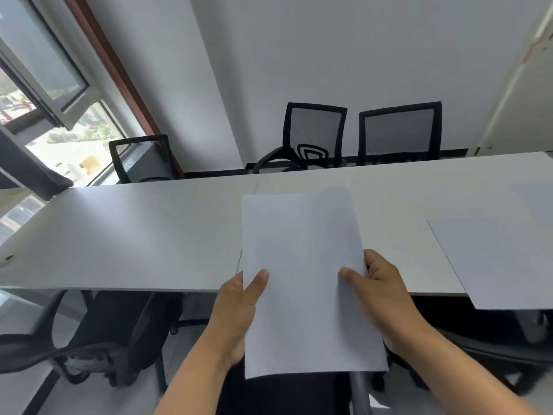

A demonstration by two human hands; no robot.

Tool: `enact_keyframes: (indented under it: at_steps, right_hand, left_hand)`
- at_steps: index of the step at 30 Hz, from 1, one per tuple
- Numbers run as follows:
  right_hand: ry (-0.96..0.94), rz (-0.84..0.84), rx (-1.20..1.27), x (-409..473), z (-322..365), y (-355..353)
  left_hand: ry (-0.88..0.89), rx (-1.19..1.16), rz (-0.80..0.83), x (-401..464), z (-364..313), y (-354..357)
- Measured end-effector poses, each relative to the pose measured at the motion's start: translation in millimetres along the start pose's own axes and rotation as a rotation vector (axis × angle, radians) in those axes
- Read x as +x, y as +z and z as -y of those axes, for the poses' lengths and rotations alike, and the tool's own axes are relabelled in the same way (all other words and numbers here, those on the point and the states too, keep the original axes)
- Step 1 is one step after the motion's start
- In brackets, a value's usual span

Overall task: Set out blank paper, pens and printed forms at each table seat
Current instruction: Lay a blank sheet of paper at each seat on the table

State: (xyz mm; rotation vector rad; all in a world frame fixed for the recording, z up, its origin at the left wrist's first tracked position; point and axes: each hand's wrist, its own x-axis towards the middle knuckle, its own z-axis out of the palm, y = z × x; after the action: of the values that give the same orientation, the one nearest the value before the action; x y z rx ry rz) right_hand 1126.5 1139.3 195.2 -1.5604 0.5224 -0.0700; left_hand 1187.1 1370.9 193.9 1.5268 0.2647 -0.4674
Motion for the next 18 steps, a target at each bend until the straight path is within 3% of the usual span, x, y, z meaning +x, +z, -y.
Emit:
enact_keyframes:
  at_steps: [11,18]
  right_hand:
    - [0.060,-0.199,-0.093,112,-72,22]
    - [0.117,-0.202,-0.168,172,-116,20]
  left_hand:
    - [-0.089,0.026,-0.018,110,42,9]
    - [-0.112,0.048,-0.020,162,57,17]
